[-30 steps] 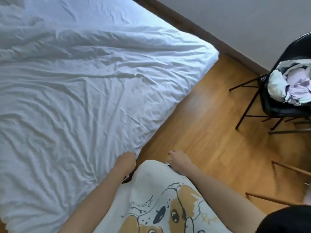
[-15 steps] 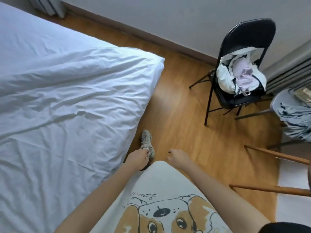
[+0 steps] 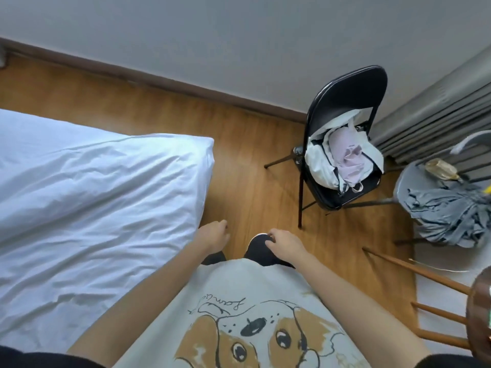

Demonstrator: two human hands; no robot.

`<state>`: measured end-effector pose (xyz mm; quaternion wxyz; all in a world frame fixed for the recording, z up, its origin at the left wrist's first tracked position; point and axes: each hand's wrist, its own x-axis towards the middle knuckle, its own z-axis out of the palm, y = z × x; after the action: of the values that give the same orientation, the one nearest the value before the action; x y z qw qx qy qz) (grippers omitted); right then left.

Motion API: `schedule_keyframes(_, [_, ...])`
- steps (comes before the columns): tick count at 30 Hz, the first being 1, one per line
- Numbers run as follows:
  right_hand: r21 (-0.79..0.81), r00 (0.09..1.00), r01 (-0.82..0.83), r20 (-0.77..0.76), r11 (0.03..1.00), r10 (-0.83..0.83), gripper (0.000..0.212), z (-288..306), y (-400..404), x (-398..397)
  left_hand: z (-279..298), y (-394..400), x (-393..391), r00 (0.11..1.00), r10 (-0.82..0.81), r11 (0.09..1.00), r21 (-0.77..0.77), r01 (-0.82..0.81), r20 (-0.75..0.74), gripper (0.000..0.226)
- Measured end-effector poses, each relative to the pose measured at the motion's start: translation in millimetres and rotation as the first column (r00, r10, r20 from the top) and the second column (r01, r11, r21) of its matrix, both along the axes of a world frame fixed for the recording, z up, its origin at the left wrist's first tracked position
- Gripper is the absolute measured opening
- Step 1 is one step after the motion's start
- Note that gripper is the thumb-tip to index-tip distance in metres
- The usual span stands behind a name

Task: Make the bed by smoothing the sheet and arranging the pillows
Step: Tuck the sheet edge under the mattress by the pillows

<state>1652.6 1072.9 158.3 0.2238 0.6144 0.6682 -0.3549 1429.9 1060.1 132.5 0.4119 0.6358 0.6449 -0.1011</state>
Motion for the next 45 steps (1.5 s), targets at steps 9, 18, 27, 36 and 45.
schedule_keyframes(9, [-0.053, 0.985, -0.162, -0.066, 0.985, 0.158, 0.026, -36.0, 239.6, -24.7, -20.5, 200.9, -22.1, 0.991, 0.12, 0.987, -0.097, -0.126, -0.065, 0.03])
schedule_keyframes(18, [-0.031, 0.931, -0.358, -0.093, 0.933, 0.354, 0.041, -15.8, 479.8, -64.1, -7.7, 374.2, -22.5, 0.823, 0.568, 0.821, -0.083, -0.565, 0.011, 0.034])
schedule_keyframes(27, [-0.092, 0.87, -0.493, -0.038, 0.865, 0.491, 0.045, -22.0, 643.0, -170.3, -29.6, 508.8, -113.4, 0.725, 0.689, 0.723, -0.083, -0.686, 0.003, 0.03])
schedule_keyframes(36, [-0.054, 0.716, -0.698, -0.053, 0.714, 0.696, 0.041, -11.0, 758.8, -339.6, -15.5, 602.8, -245.4, 0.615, 0.788, 0.614, -0.035, -0.789, -0.035, 0.035])
schedule_keyframes(45, [-0.098, 0.4, -0.915, -0.099, 0.392, 0.911, 0.035, -23.6, 817.7, -520.1, -20.6, 621.1, -345.7, 0.302, 0.951, 0.296, -0.09, -0.951, -0.062, 0.036])
